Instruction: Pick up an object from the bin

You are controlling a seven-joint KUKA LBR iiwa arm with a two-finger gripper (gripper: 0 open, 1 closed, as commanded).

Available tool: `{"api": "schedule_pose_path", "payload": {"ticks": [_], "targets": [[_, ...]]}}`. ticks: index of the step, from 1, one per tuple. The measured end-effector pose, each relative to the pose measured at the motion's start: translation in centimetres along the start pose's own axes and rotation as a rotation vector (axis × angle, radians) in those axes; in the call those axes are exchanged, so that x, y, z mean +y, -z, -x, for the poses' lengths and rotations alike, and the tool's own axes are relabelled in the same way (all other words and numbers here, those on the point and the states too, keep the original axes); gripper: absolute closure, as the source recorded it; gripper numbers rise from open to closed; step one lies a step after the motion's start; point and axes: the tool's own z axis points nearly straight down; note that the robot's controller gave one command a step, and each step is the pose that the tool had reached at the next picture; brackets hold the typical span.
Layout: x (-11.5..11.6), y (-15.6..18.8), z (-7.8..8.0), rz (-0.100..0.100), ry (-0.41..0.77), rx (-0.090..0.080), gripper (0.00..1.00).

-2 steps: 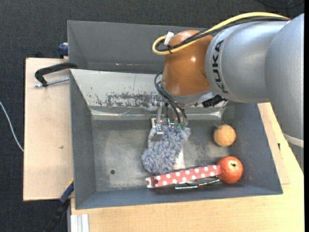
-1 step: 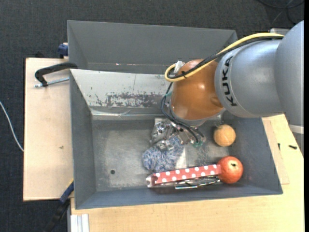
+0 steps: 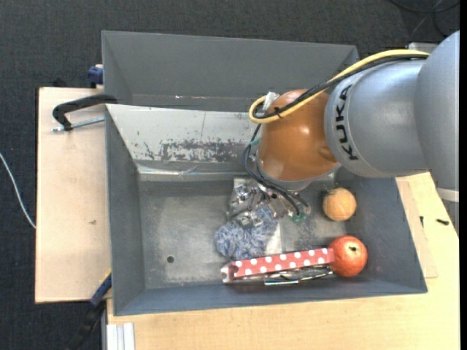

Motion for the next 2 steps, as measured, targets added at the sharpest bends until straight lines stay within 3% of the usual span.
{"api": "schedule_pose_path", "payload": {"ticks": [1,2], "targets": [[0.6,0.2,-0.9,-0.009,0.05,-0.018,1.0],[-7.6,14.4,0.9,-0.008,0.276,0.009,1.0]]}}
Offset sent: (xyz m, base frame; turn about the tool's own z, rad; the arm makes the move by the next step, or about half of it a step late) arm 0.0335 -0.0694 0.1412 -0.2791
